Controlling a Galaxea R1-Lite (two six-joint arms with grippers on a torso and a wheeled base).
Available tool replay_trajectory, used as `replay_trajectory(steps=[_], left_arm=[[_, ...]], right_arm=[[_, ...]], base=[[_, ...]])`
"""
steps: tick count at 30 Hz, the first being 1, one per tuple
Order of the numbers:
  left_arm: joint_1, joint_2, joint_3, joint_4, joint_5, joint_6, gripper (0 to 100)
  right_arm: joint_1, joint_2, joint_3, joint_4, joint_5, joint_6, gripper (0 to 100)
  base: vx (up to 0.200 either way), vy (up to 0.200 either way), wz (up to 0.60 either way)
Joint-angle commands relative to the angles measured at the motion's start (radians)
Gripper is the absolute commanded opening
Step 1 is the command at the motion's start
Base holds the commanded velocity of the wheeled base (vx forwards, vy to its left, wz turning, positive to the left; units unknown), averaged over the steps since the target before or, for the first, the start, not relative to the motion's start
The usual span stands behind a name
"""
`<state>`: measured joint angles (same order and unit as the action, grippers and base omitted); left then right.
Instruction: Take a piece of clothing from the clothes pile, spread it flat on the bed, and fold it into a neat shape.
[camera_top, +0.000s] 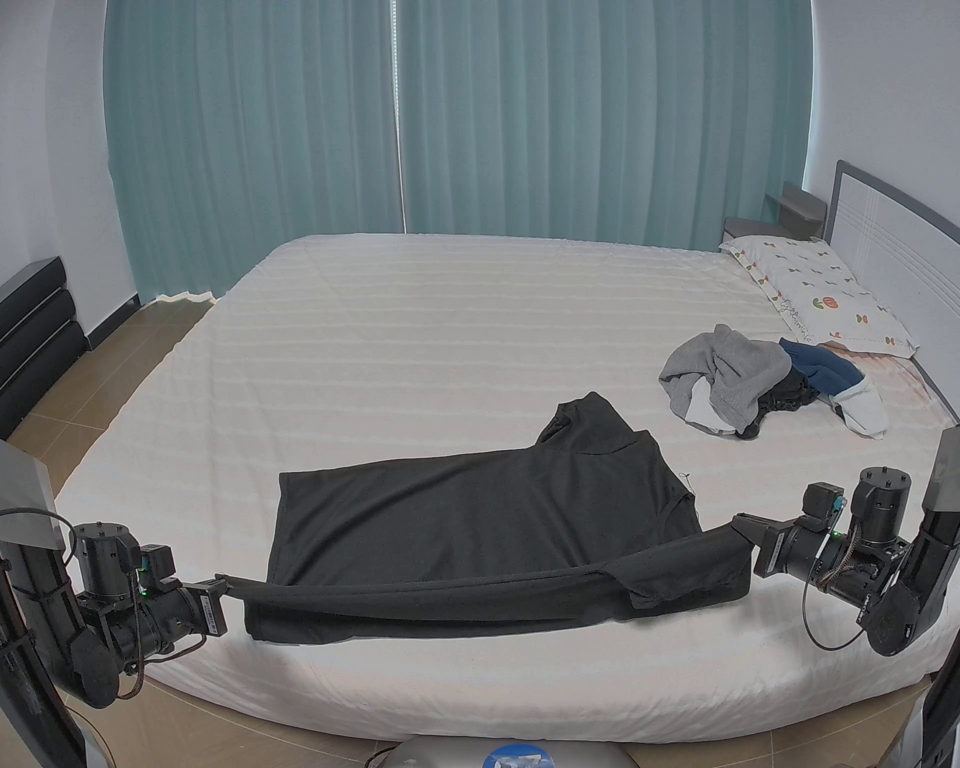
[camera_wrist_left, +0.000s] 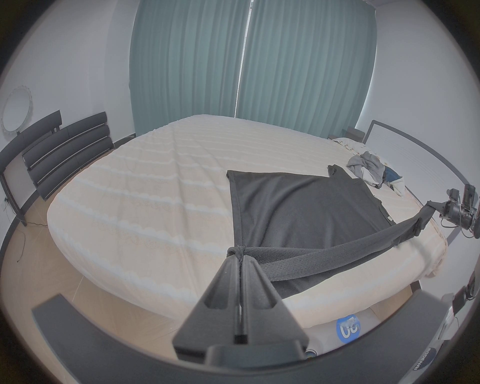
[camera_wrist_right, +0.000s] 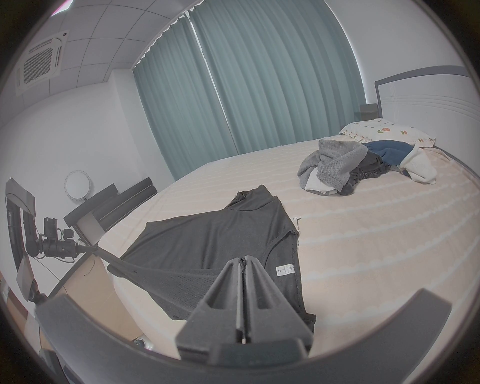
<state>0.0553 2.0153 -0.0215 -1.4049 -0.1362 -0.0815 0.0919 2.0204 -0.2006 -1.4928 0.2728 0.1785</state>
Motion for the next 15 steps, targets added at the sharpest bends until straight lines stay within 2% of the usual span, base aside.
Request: replay_trajectory(steps=[1,7,15], left_arm=[[0.001,-0.001,-0.008,0.0,0.0,-0.003,0],[0.006,0.085,-0.074,-0.008,0.0,-0.035,0],[0.006,0.241,-0.219,-0.009,0.001,-0.212,0]], right_arm=[[0.002,0.001,-0.002,0.0,0.0,-0.001,0],[0.002,0.123,-0.083,-0.017,-0.035,0.002,0],[0.014,0.29,-0.241,-0.053,-0.124,0.042,0]], base=[[0.0,0.0,0.0],[0.0,0.0,0.0],[0.0,0.0,0.0]])
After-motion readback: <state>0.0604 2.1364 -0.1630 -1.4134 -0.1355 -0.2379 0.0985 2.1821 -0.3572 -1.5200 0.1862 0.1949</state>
